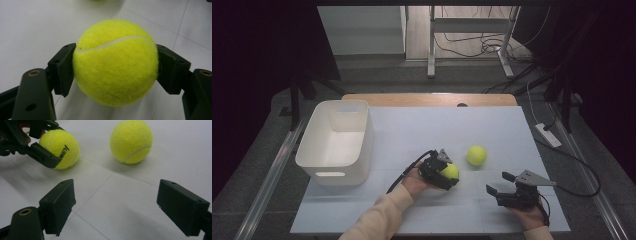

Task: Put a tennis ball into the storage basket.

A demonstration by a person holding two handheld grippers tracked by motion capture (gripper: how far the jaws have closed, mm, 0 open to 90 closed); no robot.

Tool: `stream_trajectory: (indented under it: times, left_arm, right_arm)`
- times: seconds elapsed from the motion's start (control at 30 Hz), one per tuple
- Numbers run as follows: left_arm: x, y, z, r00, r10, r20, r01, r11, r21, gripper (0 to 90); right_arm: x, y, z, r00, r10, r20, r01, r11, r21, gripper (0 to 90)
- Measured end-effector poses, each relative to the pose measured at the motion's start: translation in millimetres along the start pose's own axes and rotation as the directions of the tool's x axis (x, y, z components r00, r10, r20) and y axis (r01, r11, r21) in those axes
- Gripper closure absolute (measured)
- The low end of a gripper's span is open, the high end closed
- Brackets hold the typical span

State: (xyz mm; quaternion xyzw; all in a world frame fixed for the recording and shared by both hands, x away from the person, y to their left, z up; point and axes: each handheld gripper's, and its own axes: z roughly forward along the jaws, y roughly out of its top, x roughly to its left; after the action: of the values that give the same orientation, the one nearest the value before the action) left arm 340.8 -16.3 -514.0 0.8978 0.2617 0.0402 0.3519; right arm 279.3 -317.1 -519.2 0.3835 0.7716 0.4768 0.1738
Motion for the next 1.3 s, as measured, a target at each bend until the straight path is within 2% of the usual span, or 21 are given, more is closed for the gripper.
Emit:
stream_trajectory:
  times: [0.1, 0.3, 0.4, 0.73, 0.97, 1.1, 1.2, 1.3]
  left_arm:
    - [0.2, -0.1, -2.1, 0.9999, 0.004, -0.011, -0.004, 1.0, -0.002, 26.3]
    - [0.8, -0.5, -11.1, 0.9999, -0.009, -0.01, 0.008, 0.999, -0.044, 26.4]
    - [1.0, -0.9, -14.4, 1.0, -0.003, -0.001, 0.003, 0.999, -0.044, 26.4]
    - [1.4, -2.3, -20.4, 0.9999, 0.007, -0.012, -0.008, 0.9982, -0.06, 26.4]
    - [0.6, -5.2, -30.3, 0.9996, 0.008, -0.027, -0.011, 0.9947, -0.102, 26.5]
    - [0.1, -7.3, -36.1, 1.0, 0.002, -0.009, -0.003, 0.9917, -0.129, 26.4]
    - [-0.9, -8.7, -39.8, 0.9996, 0.012, -0.026, -0.015, 0.9907, -0.136, 26.5]
    - [-1.1, -10.5, -42.8, 0.9996, 0.007, -0.027, -0.011, 0.9889, -0.148, 26.4]
  right_arm:
    - [-0.2, -0.1, 0.0, 1.0, -0.001, 0.0, 0.001, 1.0, 0.0, 15.2]
    - [-0.6, -0.3, -0.5, 1.0, -0.001, 0.001, 0.001, 1.0, 0.001, 15.2]
    - [-0.4, -0.3, -0.5, 1.0, -0.001, 0.002, 0.001, 1.0, 0.001, 15.2]
    - [-0.6, -0.4, -0.7, 1.0, -0.002, 0.003, 0.002, 1.0, 0.001, 15.2]
    - [-0.7, -0.5, -0.8, 1.0, 0.0, 0.004, 0.0, 1.0, 0.002, 15.2]
    - [-0.6, -0.6, -0.5, 1.0, -0.004, 0.005, 0.004, 1.0, 0.004, 15.2]
    - [-0.6, -0.5, -0.8, 1.0, 0.0, 0.007, 0.0, 1.0, 0.002, 15.2]
    - [-0.7, -0.5, -0.9, 1.0, -0.001, 0.008, 0.001, 1.0, 0.004, 15.2]
